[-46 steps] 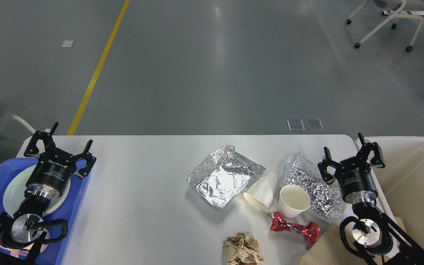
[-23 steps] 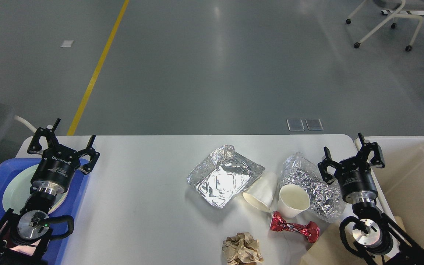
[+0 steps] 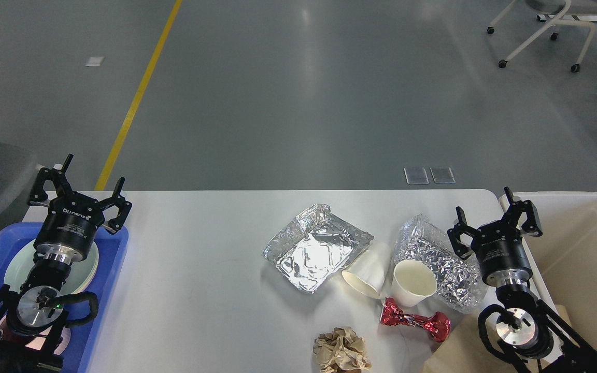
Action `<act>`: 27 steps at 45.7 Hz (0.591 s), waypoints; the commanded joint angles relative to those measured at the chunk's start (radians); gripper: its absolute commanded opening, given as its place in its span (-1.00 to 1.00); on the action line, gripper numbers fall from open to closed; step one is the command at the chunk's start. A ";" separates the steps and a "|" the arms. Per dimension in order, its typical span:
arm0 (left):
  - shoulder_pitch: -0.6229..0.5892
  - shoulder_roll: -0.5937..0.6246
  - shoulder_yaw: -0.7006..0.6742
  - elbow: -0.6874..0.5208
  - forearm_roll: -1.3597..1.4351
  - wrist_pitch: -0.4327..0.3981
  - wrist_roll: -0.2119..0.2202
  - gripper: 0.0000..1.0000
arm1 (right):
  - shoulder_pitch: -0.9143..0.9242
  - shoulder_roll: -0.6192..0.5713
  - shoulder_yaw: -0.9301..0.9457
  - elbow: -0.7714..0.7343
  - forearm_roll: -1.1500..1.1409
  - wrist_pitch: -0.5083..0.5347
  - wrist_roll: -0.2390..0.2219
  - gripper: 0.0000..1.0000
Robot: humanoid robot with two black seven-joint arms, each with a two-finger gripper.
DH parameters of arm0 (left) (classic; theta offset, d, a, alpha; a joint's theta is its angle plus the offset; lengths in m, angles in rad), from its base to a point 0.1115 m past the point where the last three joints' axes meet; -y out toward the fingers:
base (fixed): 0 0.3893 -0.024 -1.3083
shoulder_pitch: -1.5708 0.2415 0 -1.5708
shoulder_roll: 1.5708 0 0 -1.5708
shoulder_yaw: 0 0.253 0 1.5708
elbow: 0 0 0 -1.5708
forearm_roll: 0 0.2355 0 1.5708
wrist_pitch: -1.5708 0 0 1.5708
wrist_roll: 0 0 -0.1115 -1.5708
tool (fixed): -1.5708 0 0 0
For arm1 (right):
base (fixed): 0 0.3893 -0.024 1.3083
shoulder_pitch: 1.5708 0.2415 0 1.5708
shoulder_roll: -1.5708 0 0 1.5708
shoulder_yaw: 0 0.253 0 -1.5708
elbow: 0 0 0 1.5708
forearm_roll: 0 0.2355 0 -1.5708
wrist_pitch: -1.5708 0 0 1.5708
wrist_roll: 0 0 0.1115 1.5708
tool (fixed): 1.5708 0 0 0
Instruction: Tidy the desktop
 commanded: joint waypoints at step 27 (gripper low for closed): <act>0.013 -0.055 0.001 0.130 -0.057 -0.125 -0.136 0.93 | 0.003 0.000 0.000 -0.003 0.000 0.000 0.000 1.00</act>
